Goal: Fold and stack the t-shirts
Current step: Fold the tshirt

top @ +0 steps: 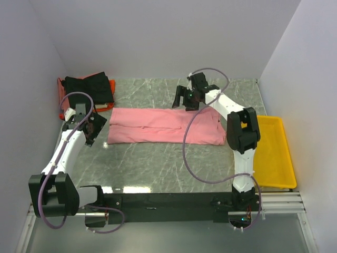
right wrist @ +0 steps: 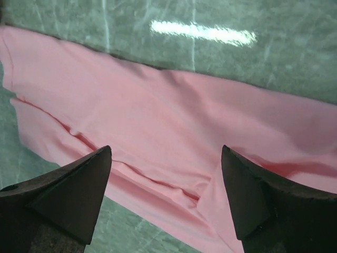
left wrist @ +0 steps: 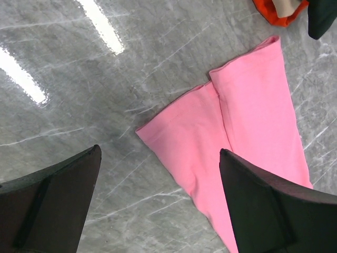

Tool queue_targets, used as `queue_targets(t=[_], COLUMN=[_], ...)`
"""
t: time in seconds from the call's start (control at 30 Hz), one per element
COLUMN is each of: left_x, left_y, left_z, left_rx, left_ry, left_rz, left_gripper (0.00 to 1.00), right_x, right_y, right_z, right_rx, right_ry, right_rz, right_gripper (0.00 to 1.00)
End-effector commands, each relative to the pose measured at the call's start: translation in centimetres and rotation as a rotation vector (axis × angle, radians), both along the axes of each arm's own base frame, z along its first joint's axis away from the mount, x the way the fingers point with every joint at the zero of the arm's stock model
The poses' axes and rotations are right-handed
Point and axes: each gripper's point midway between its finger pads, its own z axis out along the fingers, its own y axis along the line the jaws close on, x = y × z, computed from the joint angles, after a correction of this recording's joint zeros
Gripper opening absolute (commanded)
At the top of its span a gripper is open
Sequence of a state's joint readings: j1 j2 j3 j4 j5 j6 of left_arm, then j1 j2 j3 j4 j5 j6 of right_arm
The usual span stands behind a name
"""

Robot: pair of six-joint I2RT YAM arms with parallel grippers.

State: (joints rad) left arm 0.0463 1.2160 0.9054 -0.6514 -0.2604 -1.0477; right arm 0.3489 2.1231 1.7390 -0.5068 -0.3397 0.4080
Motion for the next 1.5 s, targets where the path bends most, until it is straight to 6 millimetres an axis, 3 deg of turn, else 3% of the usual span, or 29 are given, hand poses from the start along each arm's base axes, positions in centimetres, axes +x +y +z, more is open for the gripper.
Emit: queue_targets(t=[0.0, 0.03, 0.07, 0.13, 0.17, 0.2, 0.23, 0.3, 0.43, 0.63, 0.67, 0.7, 0.73, 0.77, 0.8, 0.83, 0.87, 0.9, 0.93, 0.97, 1.0, 1.03, 1.07, 1.17, 1.2, 1.23, 1.27, 1.43, 1.47], left_x=[2.6, 3.8, 4.6, 6.0, 7.3, 7.8, 8.7, 10.3, 11.6, 7.9, 5.8, 4.7, 3.7, 0.7, -1.0, -2.6, -6.0, -7.9, -9.3, -11.3, -13.1, -14.0, -14.8, -14.5, -14.4, -14.1, -13.2, -11.7, -11.3], left_y=[-0.7, -1.8, -2.4, -4.5, -5.9, -7.9, -8.9, -11.5, -13.0, -12.0, -11.7, -12.0, -12.4, -12.8, -13.7, -14.4, -14.6, -16.3, -17.7, -18.5, -20.1, -20.5, -20.8, -22.4, -23.5, -24.2, -24.8, -22.2, -21.6], left_z=[3.2, 3.3, 3.9, 3.1, 3.9, 3.8, 2.1, 2.0, -3.3, -8.2, -9.9, -10.5, -10.3, -12.0, -12.3, -11.8, -13.0, -13.0, -12.1, -12.7, -12.5, -12.2, -12.1, -9.7, -8.6, -7.1, -5.4, -0.6, 0.2], left_rx=[0.006, -0.035, -0.049, -0.088, -0.086, -0.083, -0.082, -0.097, -0.150, -0.142, -0.148, -0.173, -0.195, -0.234, -0.279, -0.311, -0.341, -0.375, -0.423, -0.445, -0.459, -0.464, -0.451, -0.475, -0.481, -0.486, -0.468, -0.310, -0.292], left_ry=[-0.107, -0.135, -0.159, -0.146, -0.172, -0.166, -0.122, -0.118, 0.009, 0.145, 0.198, 0.216, 0.209, 0.273, 0.294, 0.291, 0.360, 0.382, 0.371, 0.396, 0.418, 0.426, 0.440, 0.362, 0.316, 0.259, 0.200, 0.088, 0.071], left_rz=[-0.087, -0.140, -0.165, -0.240, -0.283, -0.342, -0.375, -0.455, -0.495, -0.465, -0.458, -0.465, -0.472, -0.486, -0.508, -0.514, -0.506, -0.533, -0.566, -0.583, -0.627, -0.643, -0.676, -0.763, -0.818, -0.852, -0.876, -0.820, -0.778], left_gripper=[0.99, 0.99, 0.99, 0.99, 0.99, 0.99, 0.99, 0.99, 0.99, 0.99, 0.99, 0.99, 0.99, 0.99, 0.99, 0.99, 0.99, 0.99, 0.99, 0.99, 0.99, 0.99, 0.99, 0.99, 0.99, 0.99, 0.99, 0.99, 0.99], right_x=[-1.2, -1.9, -3.6, -5.4, -7.5, -8.3, -8.9, -10.9, -12.3, -9.9, -8.1, -7.9, -5.8, -4.7, -4.8, -1.5, -0.1, 0.0, 3.4, 4.5, 5.0, 7.3, 7.2, 9.8, 11.0, 10.8, 11.2, 9.3, 8.4], right_y=[-1.8, -2.6, -3.9, -6.0, -7.1, -7.3, -7.3, -8.1, -8.6, -9.4, -8.9, -8.5, -7.7, -7.2, -7.1, -4.9, -4.1, -3.9, -2.4, -1.5, -0.8, 0.4, 1.8, 2.8, 2.9, 2.7, 2.6, 4.1, 4.2], right_z=[3.4, 3.2, 1.2, 1.3, -0.7, -0.2, -0.5, -2.0, -4.8, -7.6, -6.7, -8.3, -7.3, -7.2, -9.4, -6.5, -6.2, -8.8, -5.9, -5.7, -7.9, -5.3, -5.9, -3.8, -1.7, -2.2, 0.4, 7.9, 10.8], right_rx=[-0.032, -0.053, -0.097, -0.138, -0.159, -0.138, -0.124, -0.121, -0.126, -0.163, -0.154, -0.163, -0.143, -0.135, -0.166, -0.086, -0.065, -0.083, -0.030, -0.009, 0.001, 0.049, 0.115, 0.149, 0.160, 0.157, 0.153, 0.152, 0.121], right_ry=[-0.071, -0.066, -0.017, 0.008, 0.066, 0.061, 0.061, 0.110, 0.191, 0.256, 0.224, 0.257, 0.218, 0.212, 0.277, 0.207, 0.187, 0.256, 0.163, 0.141, 0.155, 0.058, 0.058, -0.105, -0.202, -0.207, -0.265, -0.393, -0.449], right_rz=[-0.063, -0.085, -0.118, -0.219, -0.240, -0.259, -0.261, -0.278, -0.293, -0.307, -0.295, -0.262, -0.243, -0.216, -0.173, -0.119, -0.086, -0.071, -0.044, -0.017, 0.028, 0.081, 0.157, 0.236, 0.249, 0.248, 0.239, 0.333, 0.348], right_gripper=[0.91, 0.91, 0.91, 0.91, 0.91, 0.91, 0.91, 0.92, 0.92, 0.92, 0.92, 0.92, 0.92, 0.92, 0.92, 0.92, 0.92, 0.92, 0.92, 0.92, 0.92, 0.92, 0.92, 0.93, 0.94, 0.94, 0.95, 0.95, 0.95])
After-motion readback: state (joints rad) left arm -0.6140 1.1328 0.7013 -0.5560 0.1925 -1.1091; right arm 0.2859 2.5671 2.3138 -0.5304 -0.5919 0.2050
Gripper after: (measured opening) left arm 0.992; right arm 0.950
